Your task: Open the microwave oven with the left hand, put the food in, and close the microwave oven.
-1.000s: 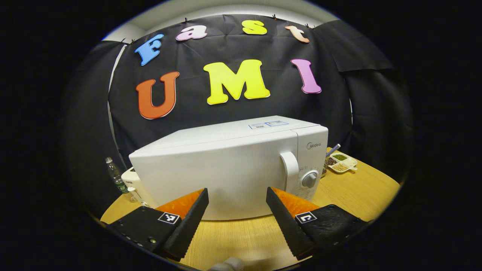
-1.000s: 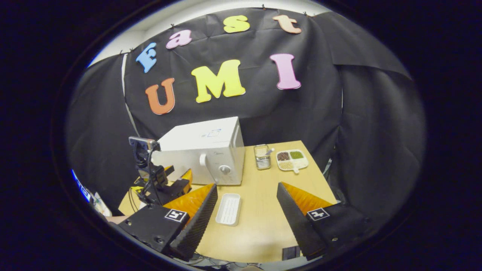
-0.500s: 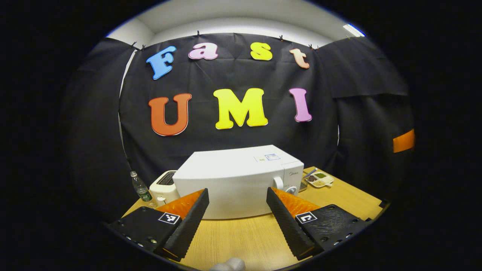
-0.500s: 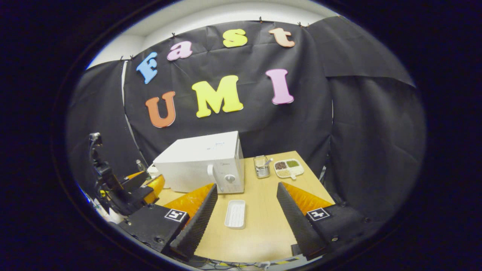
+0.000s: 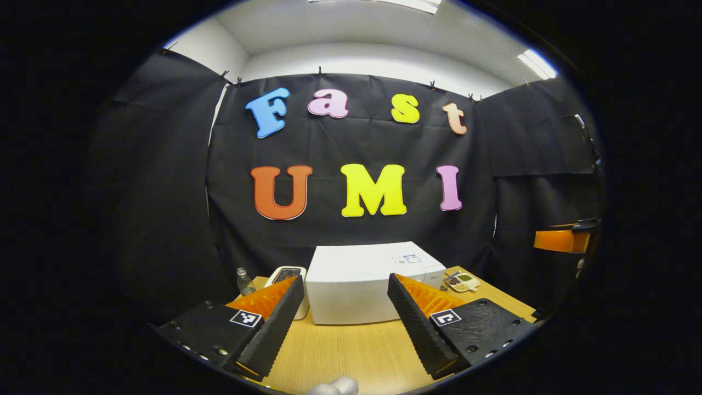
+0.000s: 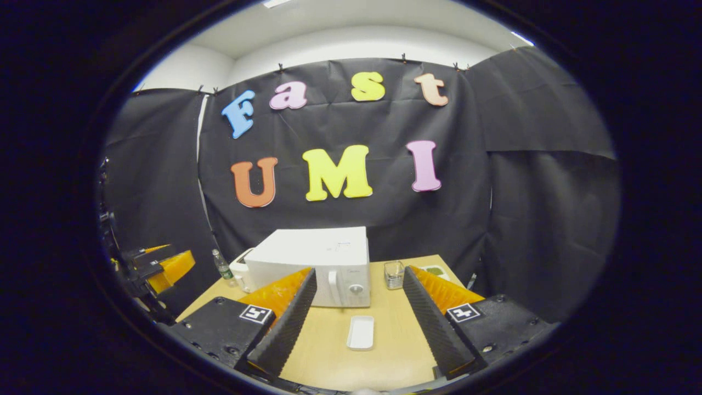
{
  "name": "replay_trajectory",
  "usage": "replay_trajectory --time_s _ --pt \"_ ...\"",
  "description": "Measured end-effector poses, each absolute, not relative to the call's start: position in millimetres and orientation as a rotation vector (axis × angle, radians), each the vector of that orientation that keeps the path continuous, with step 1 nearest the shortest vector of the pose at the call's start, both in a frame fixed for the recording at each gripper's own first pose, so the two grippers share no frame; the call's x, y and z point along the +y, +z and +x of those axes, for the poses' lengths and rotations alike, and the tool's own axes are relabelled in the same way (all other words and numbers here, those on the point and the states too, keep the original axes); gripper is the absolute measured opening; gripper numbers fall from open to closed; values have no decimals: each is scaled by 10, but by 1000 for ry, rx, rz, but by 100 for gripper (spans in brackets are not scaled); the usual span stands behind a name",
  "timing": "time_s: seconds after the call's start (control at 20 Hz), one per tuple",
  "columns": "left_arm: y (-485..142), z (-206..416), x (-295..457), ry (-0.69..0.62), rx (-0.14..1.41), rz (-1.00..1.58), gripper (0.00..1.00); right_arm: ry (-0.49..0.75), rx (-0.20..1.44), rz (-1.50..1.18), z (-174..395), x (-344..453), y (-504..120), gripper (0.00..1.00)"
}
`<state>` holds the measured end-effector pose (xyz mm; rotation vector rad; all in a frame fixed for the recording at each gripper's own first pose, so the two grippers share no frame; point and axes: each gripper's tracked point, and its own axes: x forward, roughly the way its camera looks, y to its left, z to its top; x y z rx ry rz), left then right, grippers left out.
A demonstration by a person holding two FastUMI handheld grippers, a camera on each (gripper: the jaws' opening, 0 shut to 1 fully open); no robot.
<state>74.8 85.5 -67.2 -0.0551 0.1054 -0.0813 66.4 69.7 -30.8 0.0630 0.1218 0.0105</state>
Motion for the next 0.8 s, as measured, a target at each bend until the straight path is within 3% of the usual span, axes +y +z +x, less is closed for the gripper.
replay_trajectory --time_s 0.05,0.1,0.2,0.25,0.3,0.35,0.4,0.45,0.6,0.65,0.7,0.75,0.8 --pt "-643 706 893 -72 111 -71 95 25 115 69 653 778 -274 90" --pt "-593 669 912 -69 113 -91 95 32 110 69 645 828 -240 100" --pt "-528 601 895 -84 115 -123 93 30 98 60 638 860 -186 100" --pt "-499 590 893 -86 115 -122 82 29 92 59 631 878 -163 100" --pt "-453 582 911 -83 108 -112 92 27 88 61 614 896 -143 100" --pt "-399 579 926 -83 97 -103 92 26 85 64 611 906 -130 100" --pt "-354 564 914 -85 88 -101 81 26 85 65 597 921 -125 100" --pt "-332 547 912 -87 85 -106 92 23 84 65 594 908 -127 100" --pt "-316 527 892 -97 90 -116 92 11 80 63 551 886 -87 100" --pt "-308 517 872 -107 93 -118 92 9 80 63 544 888 -81 91" --pt "-289 504 858 -110 96 -119 92 11 76 70 536 889 -60 90" --pt "-277 495 869 -110 95 -119 92 13 78 74 540 904 -56 100" --pt "-255 486 858 -114 92 -117 92 12 75 74 522 896 -44 100"
